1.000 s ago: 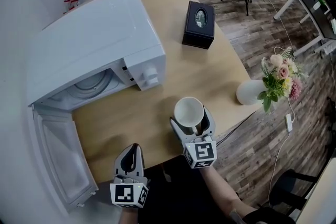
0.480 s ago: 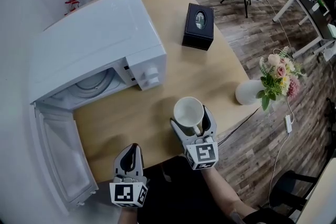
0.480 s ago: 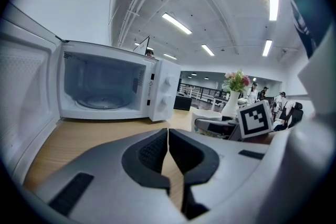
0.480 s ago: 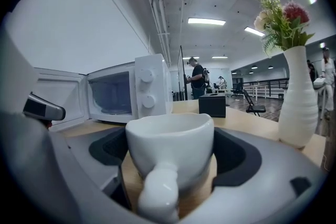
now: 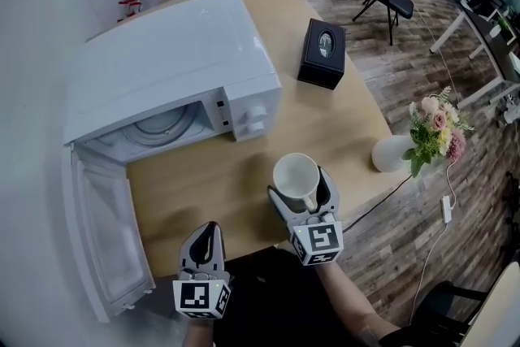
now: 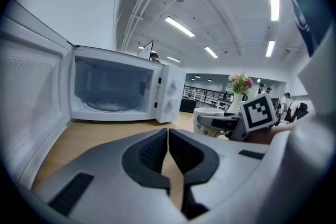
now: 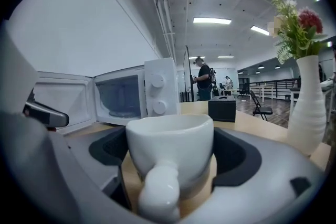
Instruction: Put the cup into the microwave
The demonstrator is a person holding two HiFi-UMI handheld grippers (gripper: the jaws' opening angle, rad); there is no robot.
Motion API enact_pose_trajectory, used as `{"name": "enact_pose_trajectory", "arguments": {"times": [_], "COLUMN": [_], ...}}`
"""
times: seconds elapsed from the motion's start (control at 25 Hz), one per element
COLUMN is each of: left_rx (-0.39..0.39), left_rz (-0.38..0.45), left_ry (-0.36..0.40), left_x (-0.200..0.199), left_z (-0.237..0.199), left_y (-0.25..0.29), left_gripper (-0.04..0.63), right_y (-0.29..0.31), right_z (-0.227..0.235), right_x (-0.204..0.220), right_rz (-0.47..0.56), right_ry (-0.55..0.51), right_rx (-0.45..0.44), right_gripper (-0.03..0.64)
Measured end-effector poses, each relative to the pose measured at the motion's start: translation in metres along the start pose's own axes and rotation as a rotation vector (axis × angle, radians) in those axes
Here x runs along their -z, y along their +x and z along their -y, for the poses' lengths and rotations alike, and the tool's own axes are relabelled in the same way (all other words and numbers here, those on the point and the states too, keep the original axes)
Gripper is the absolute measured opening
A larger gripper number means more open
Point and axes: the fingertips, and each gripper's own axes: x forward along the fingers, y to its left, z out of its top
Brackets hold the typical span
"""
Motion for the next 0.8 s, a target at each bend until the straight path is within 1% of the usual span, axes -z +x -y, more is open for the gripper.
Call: {"name": "enact_pose_trajectory", "arguments": {"times": [0.36,0.8], "left_rx": [-0.073,-0.170], "left_rz": [0.018,0.038], "left_ry": [-0.026,-0.076], "left_x": [-0.001,0.000], "left_z": [-0.021,-0.051], "left_y": [-0.012,-0.032], "left_gripper": [0.009,0.009], "right_y": [0.014,0.037], "right_z": [-0.036,-0.091], "right_x": [-0.019,-0.034], "right_rz": [0.006,-0.002], "right_ry": [-0.015,-0.025], "right_rx": [-0.100,-0.235], "right_gripper": [0.449,0.449]}}
